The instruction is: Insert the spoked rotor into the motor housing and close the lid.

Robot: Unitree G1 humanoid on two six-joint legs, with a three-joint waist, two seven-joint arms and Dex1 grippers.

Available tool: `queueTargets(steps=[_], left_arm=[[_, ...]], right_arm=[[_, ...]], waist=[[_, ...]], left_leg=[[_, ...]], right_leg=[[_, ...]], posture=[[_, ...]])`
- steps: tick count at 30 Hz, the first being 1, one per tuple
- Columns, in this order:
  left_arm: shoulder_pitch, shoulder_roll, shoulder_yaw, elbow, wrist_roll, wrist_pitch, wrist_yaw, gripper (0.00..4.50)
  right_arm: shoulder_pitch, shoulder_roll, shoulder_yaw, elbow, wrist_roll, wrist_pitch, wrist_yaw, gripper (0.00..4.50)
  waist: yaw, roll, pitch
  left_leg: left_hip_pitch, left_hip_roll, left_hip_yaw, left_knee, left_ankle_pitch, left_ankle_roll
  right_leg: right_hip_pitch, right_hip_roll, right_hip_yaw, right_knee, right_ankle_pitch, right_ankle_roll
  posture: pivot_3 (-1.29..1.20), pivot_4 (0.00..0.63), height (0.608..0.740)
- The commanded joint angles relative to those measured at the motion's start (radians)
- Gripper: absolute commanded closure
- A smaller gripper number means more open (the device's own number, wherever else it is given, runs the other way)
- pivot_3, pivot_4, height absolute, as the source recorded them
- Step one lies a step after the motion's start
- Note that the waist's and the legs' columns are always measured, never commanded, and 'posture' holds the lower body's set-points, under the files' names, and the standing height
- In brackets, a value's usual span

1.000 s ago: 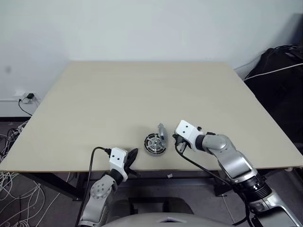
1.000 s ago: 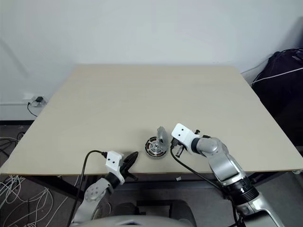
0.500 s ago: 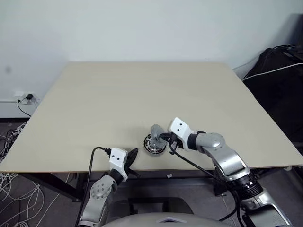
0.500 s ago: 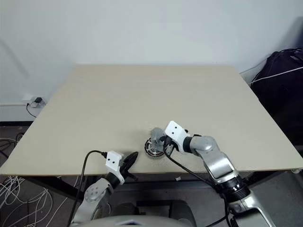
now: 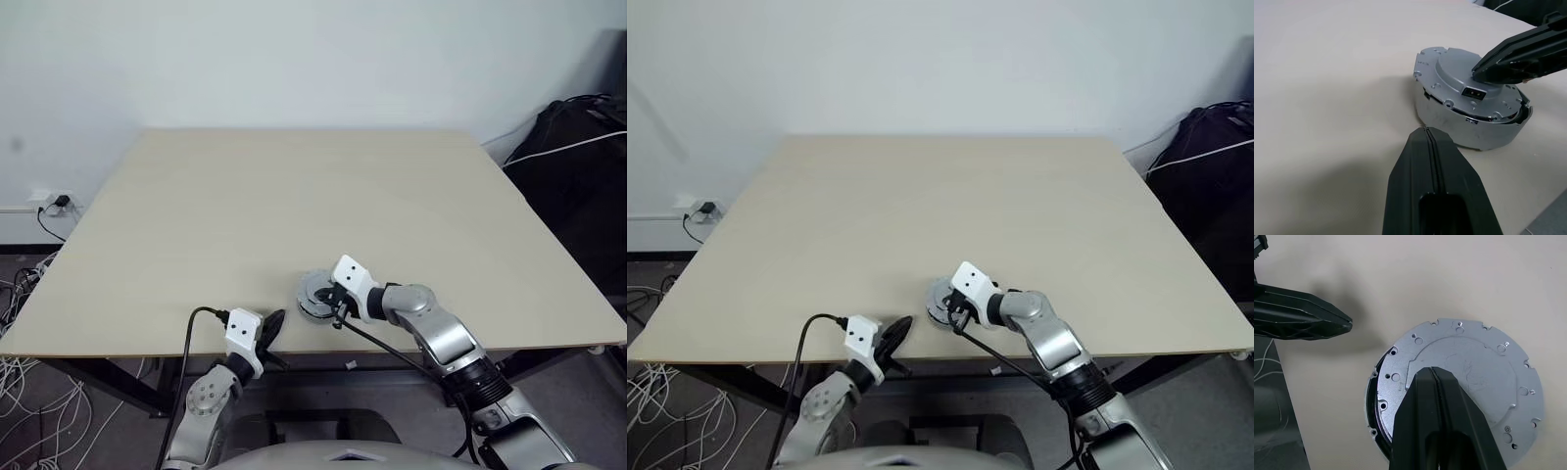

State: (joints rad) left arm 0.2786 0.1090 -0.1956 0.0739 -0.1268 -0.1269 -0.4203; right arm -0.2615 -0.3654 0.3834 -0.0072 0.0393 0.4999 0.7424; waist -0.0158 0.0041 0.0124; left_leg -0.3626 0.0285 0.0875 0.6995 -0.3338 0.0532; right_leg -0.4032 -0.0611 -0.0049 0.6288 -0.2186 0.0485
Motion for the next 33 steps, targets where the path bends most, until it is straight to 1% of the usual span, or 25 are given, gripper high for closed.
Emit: queueTargets(steps=[1,2,5,6,17,33], left_arm=[[-0.009,-0.003,0.002,0.003,0.005,-0.038,-0.002,4.5],[-0.01,-0.004,0.002,0.01,0.006,-0.044,-0.002,4.5],[-0.018,-0.006,0.005,0.042,0.005,-0.063,-0.005,4.5],[-0.022,-0.006,0.006,0.054,0.005,-0.07,-0.006,4.5],[-0.06,-0.009,0.012,0.162,0.005,-0.134,-0.031,4.5],[-0.029,-0.011,0.006,0.121,0.013,-0.135,-0.019,4.5]], right_arm=[[-0.003,0.025,-0.061,-0.023,0.038,-0.027,-0.022,4.49],[-0.001,0.034,-0.08,-0.03,0.054,-0.03,-0.028,4.49],[0.011,0.051,-0.119,-0.057,0.083,-0.029,-0.044,3.9],[0.015,0.054,-0.126,-0.065,0.086,-0.029,-0.049,3.63],[0.043,0.087,-0.133,-0.068,0.093,-0.034,-0.094,0.02],[0.045,0.121,-0.12,0.026,0.083,-0.038,-0.128,0.02]], waist=[[0.0,0.0,0.0],[0.0,0.0,0.0],[0.0,0.001,0.0],[0.0,0.001,0.0],[0.0,0.002,-0.001],[-0.005,0.003,-0.001]], left_leg=[[0.0,0.0,0.0,0.0,0.0,0.0],[0.0,0.0,0.0,0.0,0.0,0.0],[0.0,0.0,0.0,0.0,0.0,0.0],[0.0,0.0,0.0,0.0,0.0,0.0],[0.001,0.0,0.0,0.0,0.0,0.0],[0.003,0.0,0.0,0.0,0.0,0.0]], right_leg=[[0.0,0.0,0.0,0.0,0.0,0.0],[0.0,0.0,0.0,0.0,0.0,0.0],[0.0,0.0,0.0,0.0,0.0,0.0],[0.0,0.0,0.0,0.0,0.0,0.0],[0.001,0.0,0.0,0.0,0.0,0.0],[0.003,0.0,0.0,0.0,0.0,0.0]], posture=[[0.0,0.0,0.74],[0.0,0.0,0.74],[0.0,0.0,0.74],[0.0,0.0,0.74],[0.0,0.0,0.74],[0.0,0.0,0.74]])
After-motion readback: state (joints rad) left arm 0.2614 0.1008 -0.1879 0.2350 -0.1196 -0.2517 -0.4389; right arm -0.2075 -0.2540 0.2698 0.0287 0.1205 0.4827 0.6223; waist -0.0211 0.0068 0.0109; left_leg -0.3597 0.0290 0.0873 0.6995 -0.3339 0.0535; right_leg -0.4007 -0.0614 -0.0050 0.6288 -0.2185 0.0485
